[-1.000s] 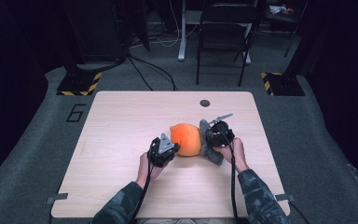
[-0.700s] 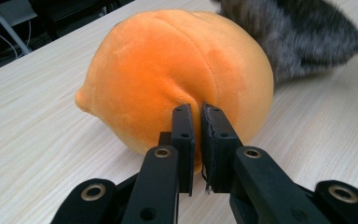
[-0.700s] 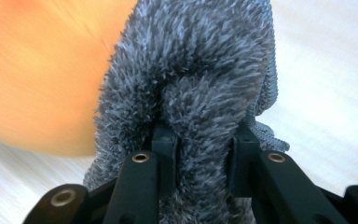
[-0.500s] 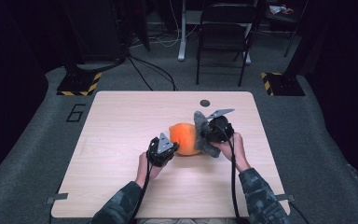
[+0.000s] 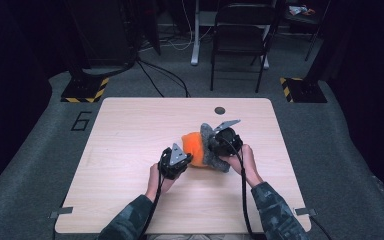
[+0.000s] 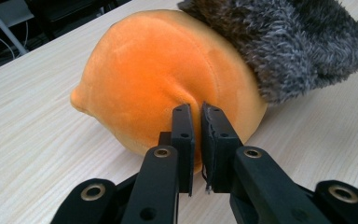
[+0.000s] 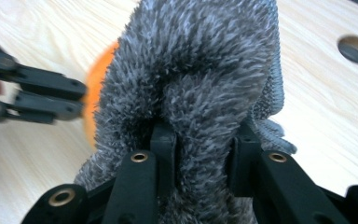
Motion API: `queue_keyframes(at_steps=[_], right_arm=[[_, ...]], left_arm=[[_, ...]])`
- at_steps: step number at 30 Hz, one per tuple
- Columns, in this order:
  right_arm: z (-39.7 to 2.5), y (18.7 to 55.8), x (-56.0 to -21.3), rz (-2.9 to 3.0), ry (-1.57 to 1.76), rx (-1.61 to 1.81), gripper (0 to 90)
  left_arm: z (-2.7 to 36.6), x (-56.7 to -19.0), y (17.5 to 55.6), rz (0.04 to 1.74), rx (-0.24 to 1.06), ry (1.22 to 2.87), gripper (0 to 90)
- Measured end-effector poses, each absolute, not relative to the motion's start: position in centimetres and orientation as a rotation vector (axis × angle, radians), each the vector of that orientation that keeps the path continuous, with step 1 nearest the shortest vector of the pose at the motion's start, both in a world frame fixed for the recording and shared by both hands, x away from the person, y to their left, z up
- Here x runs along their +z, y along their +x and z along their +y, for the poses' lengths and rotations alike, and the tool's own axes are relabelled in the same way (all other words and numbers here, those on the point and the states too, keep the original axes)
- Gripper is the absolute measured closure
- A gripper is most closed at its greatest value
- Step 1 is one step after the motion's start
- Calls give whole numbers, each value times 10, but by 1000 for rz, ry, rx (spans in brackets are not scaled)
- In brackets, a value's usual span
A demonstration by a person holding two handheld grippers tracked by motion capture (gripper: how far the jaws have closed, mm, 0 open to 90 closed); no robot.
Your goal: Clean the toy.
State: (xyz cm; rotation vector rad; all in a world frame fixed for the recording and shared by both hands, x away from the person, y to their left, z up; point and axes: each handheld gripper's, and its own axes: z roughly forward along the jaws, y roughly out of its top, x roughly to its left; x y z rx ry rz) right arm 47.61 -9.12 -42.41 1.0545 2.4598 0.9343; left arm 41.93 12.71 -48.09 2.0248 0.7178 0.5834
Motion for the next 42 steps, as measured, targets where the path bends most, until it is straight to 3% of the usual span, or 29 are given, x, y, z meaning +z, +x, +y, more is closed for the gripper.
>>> queue_keyframes(at_steps=[19, 22, 29, 33, 37, 42], right_arm=[[-125, 505, -482, 2476, 1317, 681, 680], [-125, 503, -474, 2460, 1292, 674, 682], [-121, 486, -420, 2448, 1192, 864, 686], [-99, 479, -424, 2531, 1118, 831, 687], [-93, 481, -436, 2504, 1111, 811, 688], [-98, 484, -441, 2480, 1123, 853, 687]], left_arm=[[129, -481, 421, 736, 586, 2010, 829], [131, -481, 422, 746, 589, 2001, 826], [133, -481, 424, 761, 586, 1986, 821], [134, -481, 424, 762, 581, 1988, 814], [135, -481, 424, 760, 574, 1988, 756], [134, -476, 424, 726, 573, 2038, 562]])
